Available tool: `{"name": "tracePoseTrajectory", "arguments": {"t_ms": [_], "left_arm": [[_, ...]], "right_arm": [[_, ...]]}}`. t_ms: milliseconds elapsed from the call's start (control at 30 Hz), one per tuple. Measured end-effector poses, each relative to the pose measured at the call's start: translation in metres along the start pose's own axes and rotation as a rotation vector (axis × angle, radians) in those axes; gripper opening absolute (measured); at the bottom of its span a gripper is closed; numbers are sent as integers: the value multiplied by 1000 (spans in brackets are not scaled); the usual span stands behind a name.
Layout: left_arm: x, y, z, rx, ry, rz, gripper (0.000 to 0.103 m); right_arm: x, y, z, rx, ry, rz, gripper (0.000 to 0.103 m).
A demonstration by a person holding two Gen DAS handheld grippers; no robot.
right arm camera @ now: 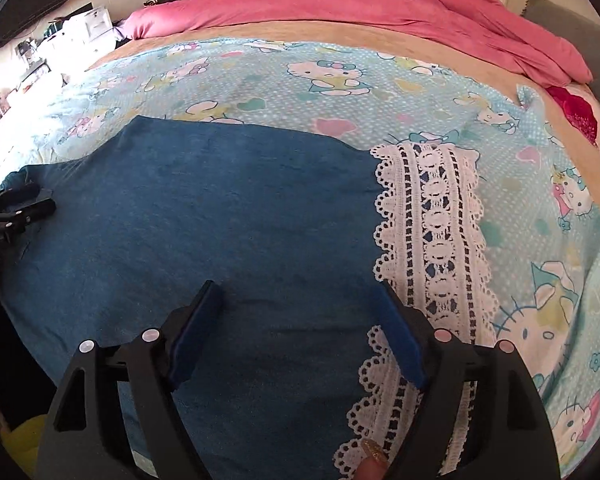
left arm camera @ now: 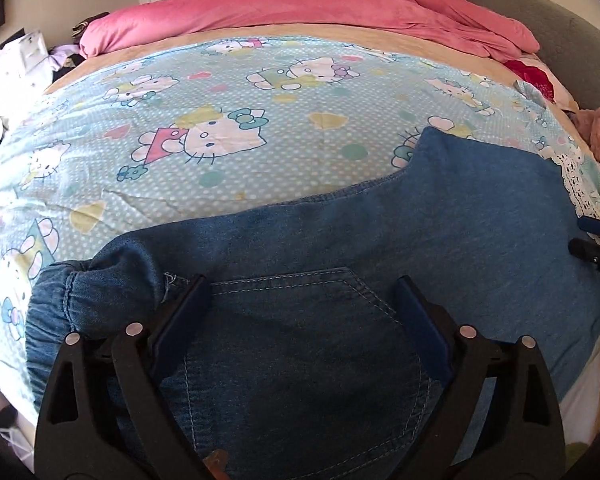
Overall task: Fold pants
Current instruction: 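Press the folded denim flat with both open tools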
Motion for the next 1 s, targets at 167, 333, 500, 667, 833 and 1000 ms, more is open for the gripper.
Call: {"name": "tracePoseTrajectory", "arguments": {"t_ms": [167,333,500,667,833,1000], "left_arm": [[-10,4,-1,-22,-3,21,88],[-39,12,-3,-23,29,62,93],[-66,34,1,21,68,93,93],[-71,53,19,45,51,118,93],[-59,68,43,88,2,118,93],[-41,71,64,143,-59,45,93]], "right_arm": [[-12,1,-3,5,26,-3,78],[-52,-6,-3,-3,120,6,82],[-80,-19,3,-25,169,10,85],[-85,-39,10,-43,172,-34,85],[-66,-57,19,-43,130,-71,85],[-48,-58,37,-16,52,-60,85]]}}
Point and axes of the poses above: each gripper's, at about its wrist camera, not at the fingertips, and x roughly the way its jaws point, y to its right, z to its underside, the point moved 4 cm from there along x, roughly the way its jaws point, and after that the axes turned 13 degrees about -x, right-handed, at the moved point
